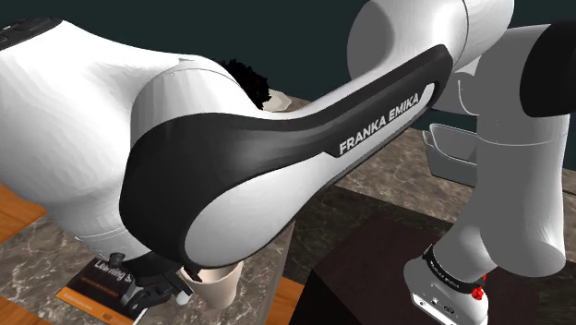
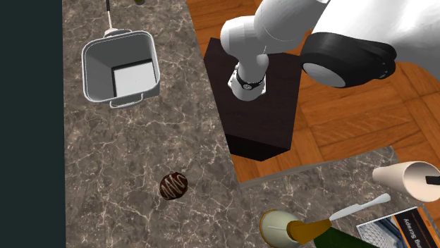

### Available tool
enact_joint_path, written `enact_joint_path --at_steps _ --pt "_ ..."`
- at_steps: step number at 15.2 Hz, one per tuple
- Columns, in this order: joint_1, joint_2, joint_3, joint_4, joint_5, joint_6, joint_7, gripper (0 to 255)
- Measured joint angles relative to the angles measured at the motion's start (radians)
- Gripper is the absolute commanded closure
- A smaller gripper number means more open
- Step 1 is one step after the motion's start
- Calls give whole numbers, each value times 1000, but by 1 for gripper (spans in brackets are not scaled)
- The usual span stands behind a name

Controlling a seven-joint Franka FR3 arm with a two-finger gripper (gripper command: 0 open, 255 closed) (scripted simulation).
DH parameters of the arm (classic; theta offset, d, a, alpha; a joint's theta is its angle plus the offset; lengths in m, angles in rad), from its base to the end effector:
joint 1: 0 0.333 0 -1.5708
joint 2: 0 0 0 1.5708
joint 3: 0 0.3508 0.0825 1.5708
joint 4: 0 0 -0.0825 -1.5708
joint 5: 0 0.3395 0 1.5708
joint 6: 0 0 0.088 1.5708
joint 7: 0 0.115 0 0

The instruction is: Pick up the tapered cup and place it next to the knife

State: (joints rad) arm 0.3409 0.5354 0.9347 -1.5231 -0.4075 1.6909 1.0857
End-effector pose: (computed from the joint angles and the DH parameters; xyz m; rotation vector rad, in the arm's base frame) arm 0.3189 0.5338 0.4665 2.9948 0.3501 -0.1221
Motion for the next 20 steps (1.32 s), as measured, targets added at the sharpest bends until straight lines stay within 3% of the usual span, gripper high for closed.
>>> enact_joint_path --at_steps 7,14,15,20 --pt "1 30 -17 -57 -26 76 16 255" --pt "2 34 -20 -66 -29 87 19 255" --pt "2 34 -20 -66 -29 87 19 0" --pt "2 33 -19 -66 -29 87 19 0"
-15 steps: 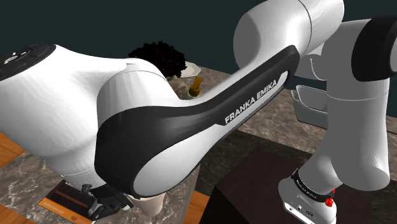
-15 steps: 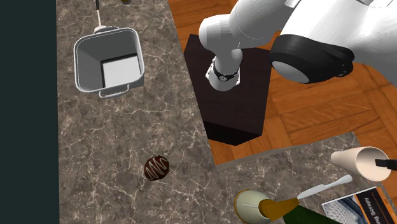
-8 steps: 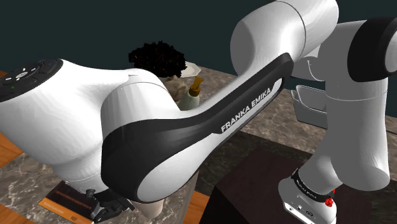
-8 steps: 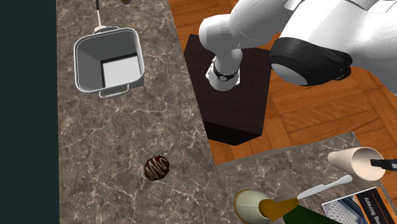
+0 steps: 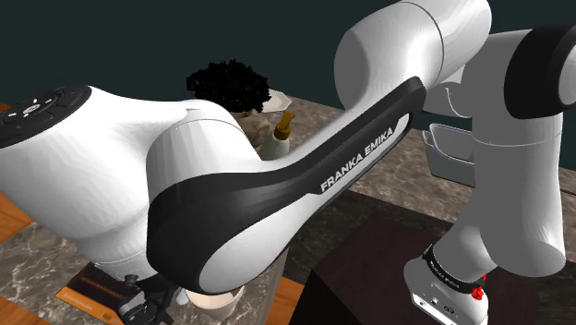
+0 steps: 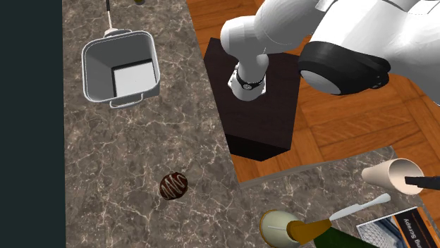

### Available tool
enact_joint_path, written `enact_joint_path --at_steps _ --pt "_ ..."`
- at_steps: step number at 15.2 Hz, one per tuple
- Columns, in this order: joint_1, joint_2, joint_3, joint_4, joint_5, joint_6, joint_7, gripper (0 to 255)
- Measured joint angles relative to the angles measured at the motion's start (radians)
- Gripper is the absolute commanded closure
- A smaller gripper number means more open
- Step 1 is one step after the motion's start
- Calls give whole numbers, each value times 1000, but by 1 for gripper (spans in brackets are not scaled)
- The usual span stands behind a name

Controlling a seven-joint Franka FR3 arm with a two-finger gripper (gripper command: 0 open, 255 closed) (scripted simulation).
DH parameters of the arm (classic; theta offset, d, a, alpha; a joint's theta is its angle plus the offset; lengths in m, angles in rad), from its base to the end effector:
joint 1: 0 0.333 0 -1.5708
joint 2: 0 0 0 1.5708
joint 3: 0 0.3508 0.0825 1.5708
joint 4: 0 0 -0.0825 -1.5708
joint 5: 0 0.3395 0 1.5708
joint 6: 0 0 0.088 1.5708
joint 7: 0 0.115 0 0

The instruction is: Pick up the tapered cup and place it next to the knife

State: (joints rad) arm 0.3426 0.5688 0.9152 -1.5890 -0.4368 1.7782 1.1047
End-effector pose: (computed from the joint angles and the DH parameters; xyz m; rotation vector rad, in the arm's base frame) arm 0.3212 0.5362 0.4275 2.9953 0.3502 -0.1213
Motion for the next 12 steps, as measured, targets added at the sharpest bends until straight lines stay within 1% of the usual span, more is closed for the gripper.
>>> enact_joint_path --at_steps 2,5,6,12 --pt "0 -5 3 11 5 -14 -4 0" --pt "24 -9 9 91 15 -90 -9 0" --pt "22 -12 10 105 18 -105 -16 0" --pt "29 -8 9 125 17 -121 -18 0"
